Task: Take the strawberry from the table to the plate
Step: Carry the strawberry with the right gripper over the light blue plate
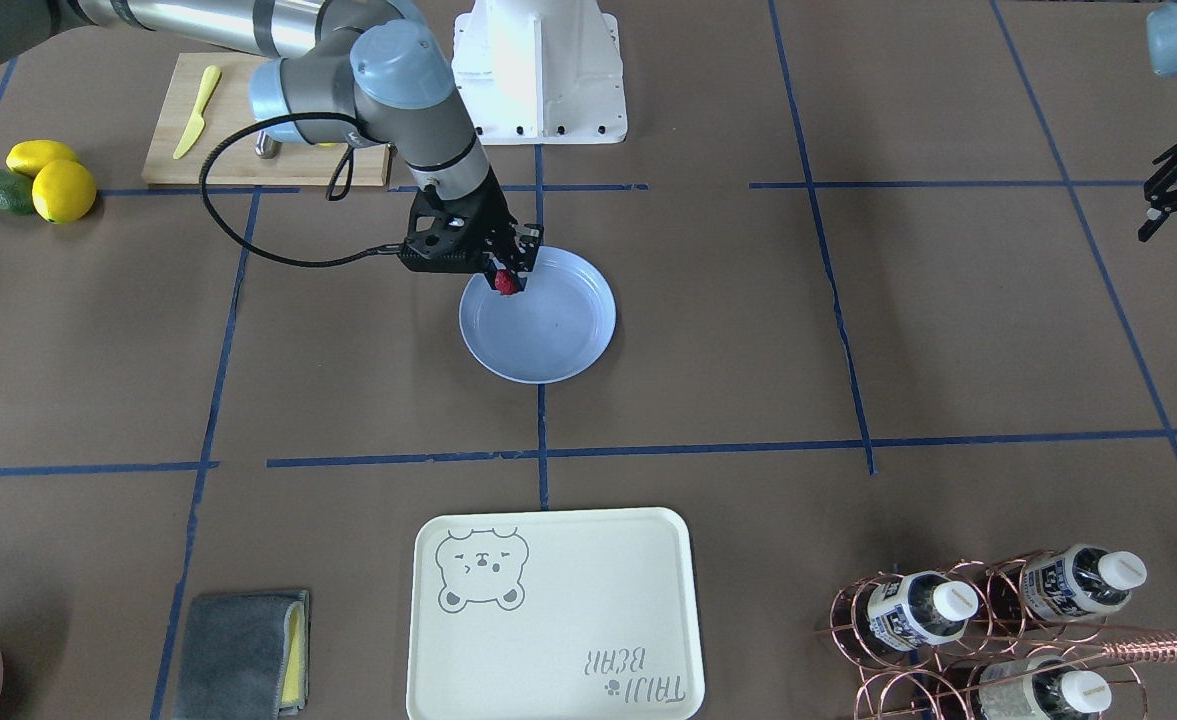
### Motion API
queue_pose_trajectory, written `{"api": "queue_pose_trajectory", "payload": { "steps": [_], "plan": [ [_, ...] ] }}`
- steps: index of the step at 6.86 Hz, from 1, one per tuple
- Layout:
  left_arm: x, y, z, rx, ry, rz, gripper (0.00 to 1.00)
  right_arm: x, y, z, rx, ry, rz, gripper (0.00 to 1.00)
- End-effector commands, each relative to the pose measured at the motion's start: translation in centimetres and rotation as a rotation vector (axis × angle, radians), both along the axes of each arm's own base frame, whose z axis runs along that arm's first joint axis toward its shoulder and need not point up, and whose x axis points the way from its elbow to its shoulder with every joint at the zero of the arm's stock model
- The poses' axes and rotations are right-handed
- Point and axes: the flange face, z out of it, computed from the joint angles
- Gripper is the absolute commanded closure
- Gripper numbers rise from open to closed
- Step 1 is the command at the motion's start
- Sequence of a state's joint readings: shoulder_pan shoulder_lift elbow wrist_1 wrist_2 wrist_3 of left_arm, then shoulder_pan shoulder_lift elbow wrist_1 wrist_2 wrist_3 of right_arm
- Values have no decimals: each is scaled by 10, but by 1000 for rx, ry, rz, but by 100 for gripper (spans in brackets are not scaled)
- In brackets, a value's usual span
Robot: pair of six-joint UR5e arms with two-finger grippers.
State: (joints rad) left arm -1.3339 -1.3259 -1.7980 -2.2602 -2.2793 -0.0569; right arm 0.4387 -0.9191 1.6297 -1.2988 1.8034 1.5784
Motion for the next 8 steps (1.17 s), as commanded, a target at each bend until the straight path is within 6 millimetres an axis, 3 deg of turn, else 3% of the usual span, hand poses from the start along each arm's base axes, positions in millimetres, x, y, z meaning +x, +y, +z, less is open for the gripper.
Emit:
{"api": "queue_pose_trajectory", "payload": {
  "steps": [1,3,8],
  "plan": [
    [-1,1,1,3,-1,0,0,-28,-10,-9,-1,27,30,100],
    [-1,0,1,3,-2,-1,0,-38,-10,6,-35,55,39,100],
    [-1,0,1,3,-2,-3,0,-41,-10,11,-32,70,51,100]
  ]
}}
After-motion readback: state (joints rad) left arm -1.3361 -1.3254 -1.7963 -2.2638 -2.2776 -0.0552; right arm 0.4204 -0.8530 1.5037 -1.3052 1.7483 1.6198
